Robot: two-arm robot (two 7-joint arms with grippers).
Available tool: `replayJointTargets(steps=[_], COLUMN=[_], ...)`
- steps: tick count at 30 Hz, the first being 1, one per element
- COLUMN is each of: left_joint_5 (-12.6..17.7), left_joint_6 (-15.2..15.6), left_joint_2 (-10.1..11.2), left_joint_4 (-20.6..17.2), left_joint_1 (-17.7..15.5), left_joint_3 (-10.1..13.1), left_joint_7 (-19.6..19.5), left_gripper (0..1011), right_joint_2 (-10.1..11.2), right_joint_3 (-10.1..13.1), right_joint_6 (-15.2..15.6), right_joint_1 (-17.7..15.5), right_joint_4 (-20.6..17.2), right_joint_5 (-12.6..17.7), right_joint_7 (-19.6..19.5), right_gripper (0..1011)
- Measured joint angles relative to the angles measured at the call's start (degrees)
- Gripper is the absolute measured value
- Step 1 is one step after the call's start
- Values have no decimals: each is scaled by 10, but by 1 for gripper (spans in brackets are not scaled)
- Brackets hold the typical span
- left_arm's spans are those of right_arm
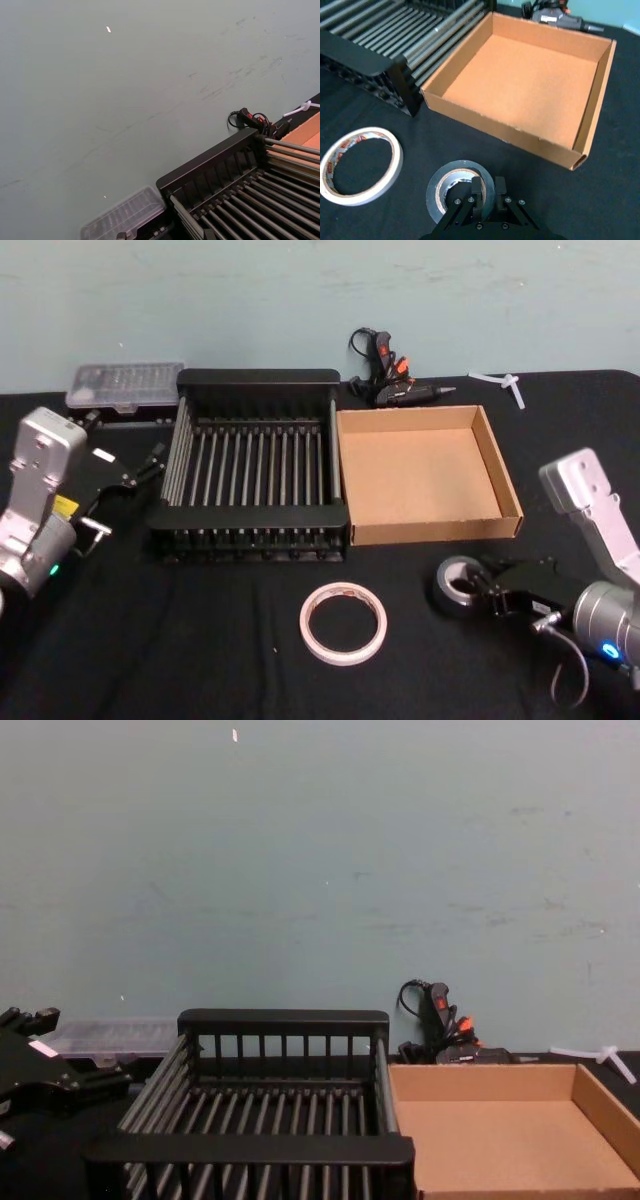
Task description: Pick up the white tape and place it into the black box , Pick up the silver tape and place it into the brown box.
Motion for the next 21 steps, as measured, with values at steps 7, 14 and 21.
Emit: replayJointTargets(steps=[7,14,21], left_joint_5=[0,0,0], left_joint_6=[0,0,0], left_joint_2=[0,0,0], left_joint_4=[0,0,0], left_joint_1=[0,0,0], left_joint_3=[0,0,0], left_joint_7=[0,0,0], left_gripper=[1001,1001,1001], right_joint_2=[5,8,5], right_joint_3=[9,16,15], right_joint_6=[-12,-31,-49], right_joint_1=[-1,11,38], right_joint_4=[-19,-28,-16], right_joint_5=[0,-6,-19], right_joint_7=[6,7,6], right_gripper=[164,164,164])
